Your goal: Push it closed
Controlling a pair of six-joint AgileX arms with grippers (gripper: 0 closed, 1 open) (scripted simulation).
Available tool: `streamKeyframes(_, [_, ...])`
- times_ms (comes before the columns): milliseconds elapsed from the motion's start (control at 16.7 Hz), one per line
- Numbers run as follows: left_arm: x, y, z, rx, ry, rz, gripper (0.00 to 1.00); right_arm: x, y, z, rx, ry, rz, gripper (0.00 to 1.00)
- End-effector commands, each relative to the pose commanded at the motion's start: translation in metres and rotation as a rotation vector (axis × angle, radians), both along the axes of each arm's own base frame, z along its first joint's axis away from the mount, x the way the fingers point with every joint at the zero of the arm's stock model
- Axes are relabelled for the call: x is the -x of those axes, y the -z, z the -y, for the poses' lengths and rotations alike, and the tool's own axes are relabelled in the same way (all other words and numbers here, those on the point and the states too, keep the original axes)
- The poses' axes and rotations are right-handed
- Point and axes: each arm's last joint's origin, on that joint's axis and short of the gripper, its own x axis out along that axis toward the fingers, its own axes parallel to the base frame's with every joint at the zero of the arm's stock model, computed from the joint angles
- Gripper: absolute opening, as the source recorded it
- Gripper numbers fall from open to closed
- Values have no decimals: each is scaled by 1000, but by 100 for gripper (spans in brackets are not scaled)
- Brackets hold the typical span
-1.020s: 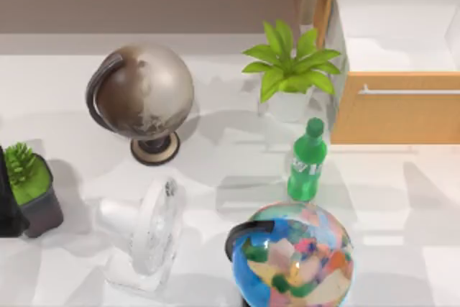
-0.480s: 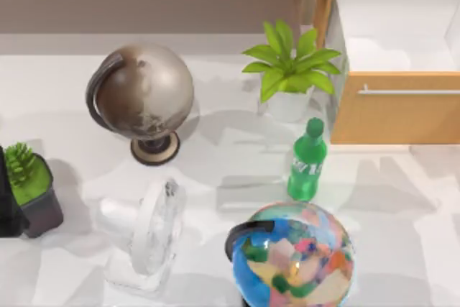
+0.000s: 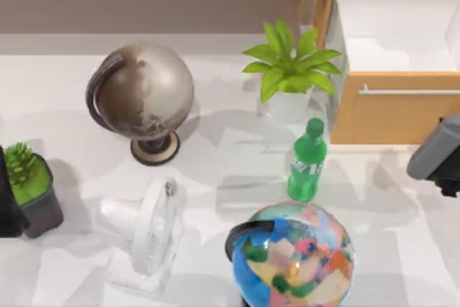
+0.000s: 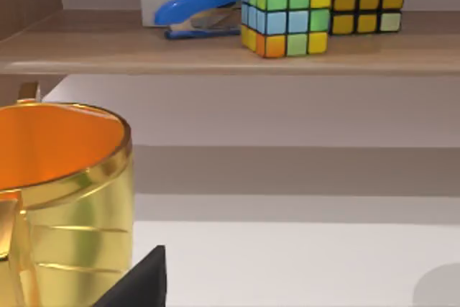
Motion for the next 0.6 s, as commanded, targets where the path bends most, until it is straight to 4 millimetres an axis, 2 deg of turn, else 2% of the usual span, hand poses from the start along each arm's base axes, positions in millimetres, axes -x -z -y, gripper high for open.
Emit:
streamKeyframes(300, [0, 0, 0, 0, 0, 0, 100, 2, 12, -20, 224, 10, 42, 100])
streamKeyframes(600, [0, 0, 0, 0, 0, 0, 100, 2, 13, -23, 257, 13, 49, 100])
